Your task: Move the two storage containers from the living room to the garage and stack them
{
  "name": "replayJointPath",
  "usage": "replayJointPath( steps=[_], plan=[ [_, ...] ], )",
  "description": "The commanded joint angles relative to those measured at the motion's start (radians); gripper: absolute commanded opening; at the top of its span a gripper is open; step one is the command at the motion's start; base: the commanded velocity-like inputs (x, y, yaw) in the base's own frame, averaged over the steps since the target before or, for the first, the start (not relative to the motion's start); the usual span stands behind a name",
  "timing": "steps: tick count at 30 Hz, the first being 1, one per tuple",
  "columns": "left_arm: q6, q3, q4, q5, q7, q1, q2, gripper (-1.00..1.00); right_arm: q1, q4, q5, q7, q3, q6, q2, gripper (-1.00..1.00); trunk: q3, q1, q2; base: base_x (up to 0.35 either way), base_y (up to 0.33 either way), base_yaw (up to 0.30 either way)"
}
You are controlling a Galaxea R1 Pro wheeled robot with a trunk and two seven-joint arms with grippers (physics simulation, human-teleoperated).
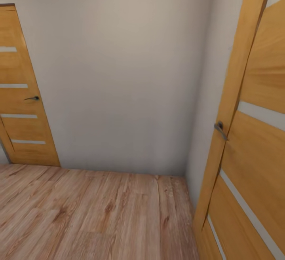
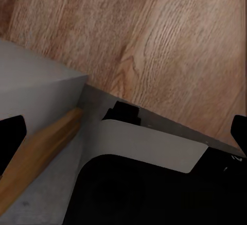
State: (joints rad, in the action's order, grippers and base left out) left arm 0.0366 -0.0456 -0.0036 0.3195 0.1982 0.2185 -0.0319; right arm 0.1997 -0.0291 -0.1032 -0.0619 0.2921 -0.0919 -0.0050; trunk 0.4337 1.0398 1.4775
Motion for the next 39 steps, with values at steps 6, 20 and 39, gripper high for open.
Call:
replayJointPath(
  steps=[6, 20, 39],
  plan=[
    [0.003, -0.006, 0.001, 0.007, 0.003, 0.001, 0.000, 1.00, 0.001, -0.003, -0.010, 0.000, 0.009, -0.005, 0.000, 1.00, 0.001, 0.001, 0.001, 0.322, 0.000, 0.000],
    [0.003, -0.006, 0.001, 0.008, 0.003, 0.001, 0.001, 1.00, 0.001, -0.003, -0.010, 0.000, 0.007, -0.005, 0.003, 1.00, 0.001, 0.001, 0.001, 0.322, 0.000, 0.000],
    [0.003, -0.005, 0.001, 0.008, 0.003, 0.001, 0.001, 1.00, 0.001, -0.003, -0.010, 0.000, 0.007, -0.005, 0.002, 1.00, 0.001, 0.001, 0.001, 0.322, 0.000, 0.000]
  ],
)
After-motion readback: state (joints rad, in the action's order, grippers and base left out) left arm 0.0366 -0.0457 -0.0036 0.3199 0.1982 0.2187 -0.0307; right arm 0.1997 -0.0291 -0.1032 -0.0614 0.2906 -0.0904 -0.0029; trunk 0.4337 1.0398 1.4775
